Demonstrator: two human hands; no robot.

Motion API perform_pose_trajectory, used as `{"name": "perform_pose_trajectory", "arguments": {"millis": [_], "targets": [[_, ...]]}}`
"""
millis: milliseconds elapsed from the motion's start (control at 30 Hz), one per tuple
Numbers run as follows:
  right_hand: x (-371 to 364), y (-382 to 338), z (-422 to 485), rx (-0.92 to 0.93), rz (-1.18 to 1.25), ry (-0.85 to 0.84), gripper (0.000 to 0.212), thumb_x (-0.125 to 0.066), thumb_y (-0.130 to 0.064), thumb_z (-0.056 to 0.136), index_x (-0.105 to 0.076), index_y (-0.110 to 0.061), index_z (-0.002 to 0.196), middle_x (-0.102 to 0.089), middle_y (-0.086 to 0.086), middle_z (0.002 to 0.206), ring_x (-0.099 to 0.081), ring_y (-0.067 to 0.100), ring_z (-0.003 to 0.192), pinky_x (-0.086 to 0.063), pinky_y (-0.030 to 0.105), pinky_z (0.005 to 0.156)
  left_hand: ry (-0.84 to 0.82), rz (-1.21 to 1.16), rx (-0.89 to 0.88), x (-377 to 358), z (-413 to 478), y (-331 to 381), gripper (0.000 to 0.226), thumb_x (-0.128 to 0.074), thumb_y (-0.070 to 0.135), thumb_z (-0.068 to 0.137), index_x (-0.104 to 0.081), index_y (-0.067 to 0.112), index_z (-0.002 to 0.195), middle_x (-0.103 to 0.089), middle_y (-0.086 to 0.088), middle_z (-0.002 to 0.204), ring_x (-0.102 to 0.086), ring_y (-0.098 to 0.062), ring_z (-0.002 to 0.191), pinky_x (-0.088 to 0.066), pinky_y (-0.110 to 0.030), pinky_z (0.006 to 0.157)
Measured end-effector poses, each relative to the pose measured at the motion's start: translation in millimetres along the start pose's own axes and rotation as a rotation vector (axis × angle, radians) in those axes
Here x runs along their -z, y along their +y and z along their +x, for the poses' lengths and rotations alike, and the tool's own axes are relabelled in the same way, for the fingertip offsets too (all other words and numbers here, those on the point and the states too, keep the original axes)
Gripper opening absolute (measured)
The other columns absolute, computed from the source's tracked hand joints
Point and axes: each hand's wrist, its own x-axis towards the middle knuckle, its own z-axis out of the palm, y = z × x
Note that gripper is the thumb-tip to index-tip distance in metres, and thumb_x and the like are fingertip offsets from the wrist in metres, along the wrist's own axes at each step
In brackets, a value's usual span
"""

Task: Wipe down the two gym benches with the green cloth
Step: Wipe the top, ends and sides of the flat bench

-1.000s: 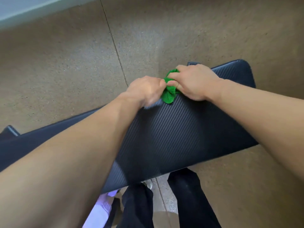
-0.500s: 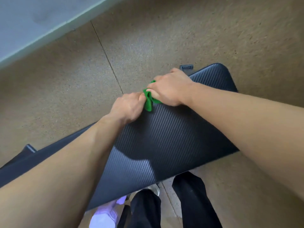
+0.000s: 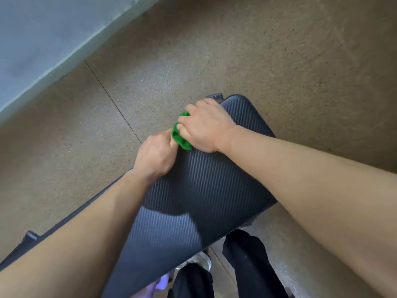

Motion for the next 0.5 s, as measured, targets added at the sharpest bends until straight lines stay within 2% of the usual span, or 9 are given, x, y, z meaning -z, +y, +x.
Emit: {"name": "perform_pose_trajectory", "arguments": {"millis": [100,200,267,333,433,500], "targets": [[2,18,-2,0.047,0.010,0.033,0.046,-0.026,-0.047,0.101,-0.064,-0.028,0.118,-0.063,0.007,0.121,-0.058,0.030,0.112,-0.035,0.044,0.100,0.023,0.013,0.009,0,4,11,0.036,-0.021,0.046,0.095,-0.044,0.023,0.079,-0.066,-0.025,0.103,-0.058,-0.048,0.096,-0.043,-0.045,0.077],[9,58,-17,0.023,0.021,0.079,0.043,-0.030,-0.048,0.100,-0.063,-0.025,0.114,-0.062,0.008,0.117,-0.059,0.031,0.110,-0.040,0.043,0.092,0.072,0.065,0.009,-6,22,50,0.028,-0.034,0.033,0.098,-0.055,0.016,0.093,-0.065,-0.025,0.107,-0.058,-0.048,0.100,-0.044,-0.046,0.080],[10,78,-29,-0.070,0.106,0.082,0.041,-0.031,-0.047,0.100,-0.061,-0.024,0.114,-0.058,0.011,0.115,-0.057,0.034,0.109,-0.042,0.045,0.090,0.120,0.103,-0.037,-10,35,77,0.026,-0.037,0.027,0.096,-0.058,0.011,0.101,-0.065,-0.024,0.108,-0.059,-0.048,0.100,-0.044,-0.047,0.081],[8,90,-41,-0.201,0.264,0.059,0.039,-0.032,-0.045,0.101,-0.058,-0.024,0.121,-0.054,0.013,0.117,-0.056,0.037,0.111,-0.043,0.046,0.093,0.160,0.141,-0.104,-13,44,97,0.026,-0.039,0.025,0.095,-0.057,0.010,0.108,-0.064,-0.020,0.110,-0.059,-0.046,0.101,-0.044,-0.047,0.081],[-3,101,-65,-0.444,0.522,0.058,0.039,-0.034,-0.041,0.103,-0.051,-0.025,0.134,-0.053,0.015,0.130,-0.054,0.038,0.119,-0.041,0.044,0.097,0.181,0.173,-0.225,-17,61,117,0.031,-0.037,0.028,0.097,-0.055,0.014,0.119,-0.061,-0.013,0.114,-0.059,-0.042,0.103,-0.045,-0.046,0.081],[-17,101,-92,-0.571,0.619,0.053,0.034,-0.035,-0.036,0.103,-0.053,-0.017,0.126,-0.056,0.018,0.126,-0.054,0.040,0.116,-0.042,0.045,0.093,0.165,0.235,-0.342,-17,73,132,0.038,-0.030,0.035,0.095,-0.060,0.019,0.113,-0.062,-0.010,0.114,-0.060,-0.039,0.102,-0.047,-0.043,0.082]]}}
